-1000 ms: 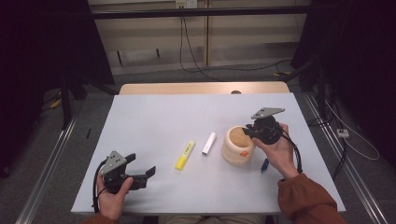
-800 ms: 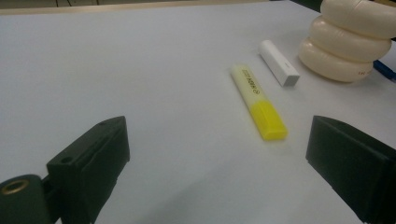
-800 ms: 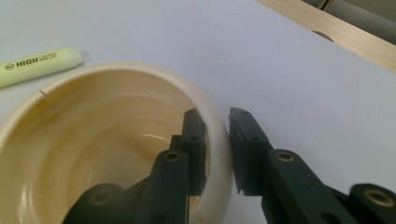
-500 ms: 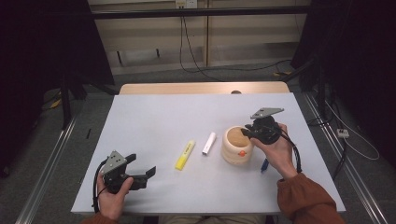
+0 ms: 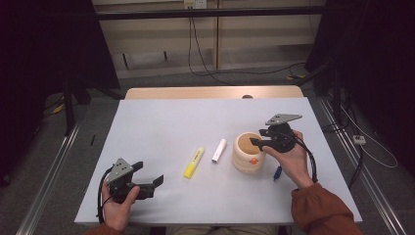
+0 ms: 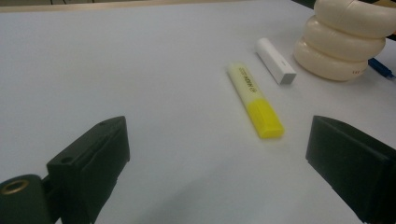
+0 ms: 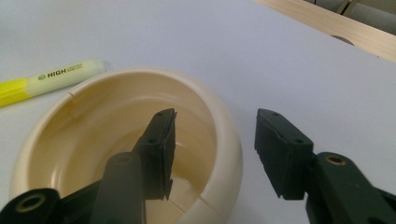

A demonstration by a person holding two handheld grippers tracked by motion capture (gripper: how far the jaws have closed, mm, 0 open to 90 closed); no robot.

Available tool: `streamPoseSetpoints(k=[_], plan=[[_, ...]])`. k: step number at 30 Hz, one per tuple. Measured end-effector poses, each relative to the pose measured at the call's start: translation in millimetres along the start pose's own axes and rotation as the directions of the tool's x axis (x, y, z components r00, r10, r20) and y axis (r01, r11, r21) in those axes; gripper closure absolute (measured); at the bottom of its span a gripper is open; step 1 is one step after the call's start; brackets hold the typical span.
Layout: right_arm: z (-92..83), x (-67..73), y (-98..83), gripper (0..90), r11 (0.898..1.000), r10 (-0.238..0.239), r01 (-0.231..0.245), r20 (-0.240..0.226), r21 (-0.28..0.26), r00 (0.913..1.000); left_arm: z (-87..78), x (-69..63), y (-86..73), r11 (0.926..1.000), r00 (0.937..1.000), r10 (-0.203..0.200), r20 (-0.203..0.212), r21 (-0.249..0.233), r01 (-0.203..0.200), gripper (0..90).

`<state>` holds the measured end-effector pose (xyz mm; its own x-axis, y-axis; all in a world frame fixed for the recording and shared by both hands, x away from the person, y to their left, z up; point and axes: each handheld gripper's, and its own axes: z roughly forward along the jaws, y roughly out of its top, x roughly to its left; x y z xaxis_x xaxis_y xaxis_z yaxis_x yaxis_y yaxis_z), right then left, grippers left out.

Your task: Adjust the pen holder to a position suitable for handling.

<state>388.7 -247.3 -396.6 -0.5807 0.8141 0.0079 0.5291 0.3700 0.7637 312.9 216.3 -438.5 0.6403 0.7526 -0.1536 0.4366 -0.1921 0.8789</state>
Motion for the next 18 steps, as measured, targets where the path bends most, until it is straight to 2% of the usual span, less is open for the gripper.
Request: streamPoseSetpoints(k=[4, 12, 18], plan=[[-2.6, -2.1, -1.6, 42.7, 1.000, 0.012, -0.012, -0.002, -0.020, 0.9999, -0.2, 0.0, -0.1, 1.0000, 1.0000, -0.002, 0.001, -0.001, 0.002, 6.1], [-6.6, -7.1, -5.2, 18.9, 0.997, 0.056, -0.057, -0.028, -0.059, 0.9981, -0.1, 1.8, -0.9, 0.9999, 0.9999, -0.015, 0.000, 0.002, 0.015, 6.1], [-16.4, -8.9, -6.8, 12.9, 0.992, 0.069, -0.072, -0.039, -0.102, 0.9969, -0.2, 1.7, -1.1, 0.9999, 0.9999, -0.014, -0.001, 0.003, 0.014, 6.1]])
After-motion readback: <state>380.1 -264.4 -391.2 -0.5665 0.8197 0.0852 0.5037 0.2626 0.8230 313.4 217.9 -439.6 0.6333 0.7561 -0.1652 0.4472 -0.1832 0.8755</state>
